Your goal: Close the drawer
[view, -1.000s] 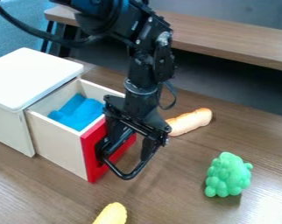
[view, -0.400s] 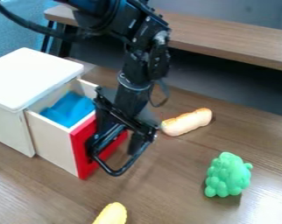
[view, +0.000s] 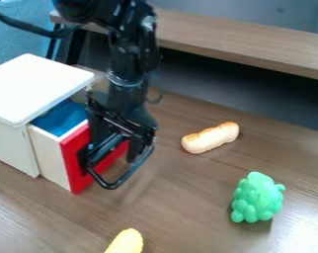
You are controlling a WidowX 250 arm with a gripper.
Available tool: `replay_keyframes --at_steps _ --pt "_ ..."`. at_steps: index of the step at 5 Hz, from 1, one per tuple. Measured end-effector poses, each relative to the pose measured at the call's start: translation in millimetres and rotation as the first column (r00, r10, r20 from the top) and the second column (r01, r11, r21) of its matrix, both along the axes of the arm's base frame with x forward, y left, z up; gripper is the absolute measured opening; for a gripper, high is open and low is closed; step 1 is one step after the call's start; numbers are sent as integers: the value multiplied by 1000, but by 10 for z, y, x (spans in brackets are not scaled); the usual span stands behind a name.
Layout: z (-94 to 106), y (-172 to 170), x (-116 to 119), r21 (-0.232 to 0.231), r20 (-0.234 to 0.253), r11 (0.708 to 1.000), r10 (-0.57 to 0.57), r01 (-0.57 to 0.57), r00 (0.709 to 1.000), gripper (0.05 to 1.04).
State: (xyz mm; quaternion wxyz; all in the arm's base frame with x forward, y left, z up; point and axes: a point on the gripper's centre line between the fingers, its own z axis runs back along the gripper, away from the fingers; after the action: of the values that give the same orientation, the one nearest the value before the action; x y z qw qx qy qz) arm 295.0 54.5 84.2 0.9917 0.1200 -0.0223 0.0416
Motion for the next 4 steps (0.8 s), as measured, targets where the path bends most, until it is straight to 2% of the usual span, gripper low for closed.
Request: replay_keyframes --at_steps 1,2,3,4 --pt "24 148 -1 8 5 1000 23 -23 1000 999" --pt "-12 250 12 77 -2 997 22 -22 1000 999" --pt "-84 304 1 176 -21 984 33 -29 999 999" --pt "-88 280 12 233 -22 972 23 -18 999 1000"
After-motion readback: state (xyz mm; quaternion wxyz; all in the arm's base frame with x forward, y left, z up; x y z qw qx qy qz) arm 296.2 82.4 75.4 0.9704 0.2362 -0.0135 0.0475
